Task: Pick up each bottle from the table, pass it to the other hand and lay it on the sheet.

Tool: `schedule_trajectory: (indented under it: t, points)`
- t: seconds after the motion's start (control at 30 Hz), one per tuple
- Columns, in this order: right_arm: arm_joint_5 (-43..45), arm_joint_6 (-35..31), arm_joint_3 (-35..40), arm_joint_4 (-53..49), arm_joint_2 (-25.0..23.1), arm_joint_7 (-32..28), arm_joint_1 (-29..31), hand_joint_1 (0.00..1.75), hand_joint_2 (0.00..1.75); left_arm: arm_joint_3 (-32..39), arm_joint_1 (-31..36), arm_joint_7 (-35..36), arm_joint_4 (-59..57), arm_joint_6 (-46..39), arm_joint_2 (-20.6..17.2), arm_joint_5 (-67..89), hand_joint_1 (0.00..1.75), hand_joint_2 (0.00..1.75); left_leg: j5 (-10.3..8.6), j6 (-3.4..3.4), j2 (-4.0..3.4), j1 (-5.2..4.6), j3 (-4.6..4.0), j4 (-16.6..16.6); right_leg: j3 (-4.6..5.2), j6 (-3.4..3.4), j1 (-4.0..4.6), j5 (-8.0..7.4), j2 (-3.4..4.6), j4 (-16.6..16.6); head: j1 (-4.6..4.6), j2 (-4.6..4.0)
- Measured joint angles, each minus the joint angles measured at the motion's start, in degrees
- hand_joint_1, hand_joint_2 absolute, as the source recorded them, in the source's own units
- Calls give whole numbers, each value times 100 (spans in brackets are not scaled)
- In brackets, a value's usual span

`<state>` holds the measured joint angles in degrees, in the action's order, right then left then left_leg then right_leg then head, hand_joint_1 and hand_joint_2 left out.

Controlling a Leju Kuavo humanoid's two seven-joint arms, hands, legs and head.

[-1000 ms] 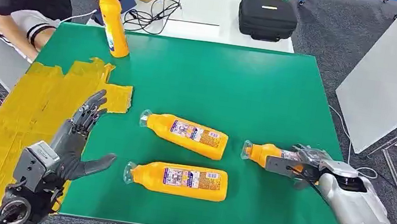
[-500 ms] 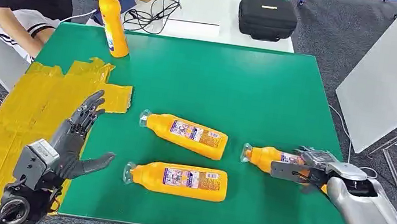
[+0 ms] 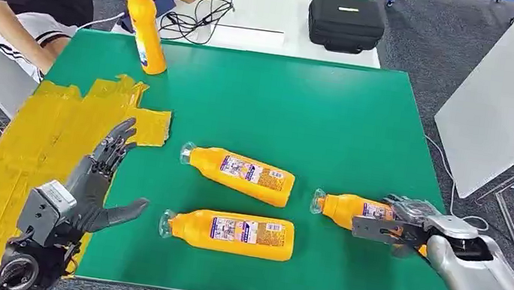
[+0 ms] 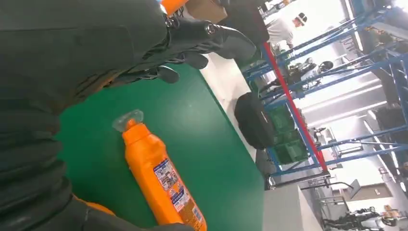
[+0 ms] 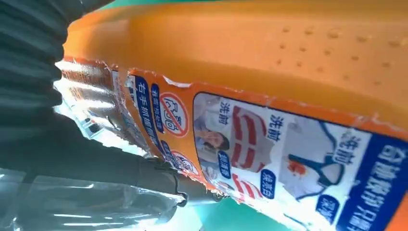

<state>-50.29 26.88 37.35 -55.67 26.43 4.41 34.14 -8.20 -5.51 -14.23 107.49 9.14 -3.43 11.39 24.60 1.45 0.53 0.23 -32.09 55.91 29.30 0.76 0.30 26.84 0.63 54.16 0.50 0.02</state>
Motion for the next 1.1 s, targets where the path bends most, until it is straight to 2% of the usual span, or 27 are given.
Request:
schedule_trajectory:
  t: [0.1,0.17,0.23,0.87,1.1]
  points:
    - [26,7,33,18,0,-48,31,3,175,7,17,2,-7,2,0,-2,0,175,0,0,0,0,0,0,0,0,0,0,0,0,0,0]
    - [39,7,63,55,-13,-83,62,143,175,15,55,31,-22,2,2,-2,0,175,0,0,0,0,-1,0,0,0,0,0,0,0,0,0]
    - [55,-4,94,129,-50,-112,106,175,175,42,83,50,-39,2,2,-2,0,175,0,0,-1,0,0,0,0,0,0,0,0,0,-2,0]
    - [-133,-522,127,544,-376,-51,244,175,175,92,267,48,-264,2,68,57,0,175,-1,1,-3,0,10,0,-9,0,1,0,4,0,0,0]
    - [-251,-1071,-310,-39,-345,317,-270,175,175,223,-15,15,-219,-15,138,127,0,175,0,1,2,0,-4,0,3,0,0,0,0,0,4,0]
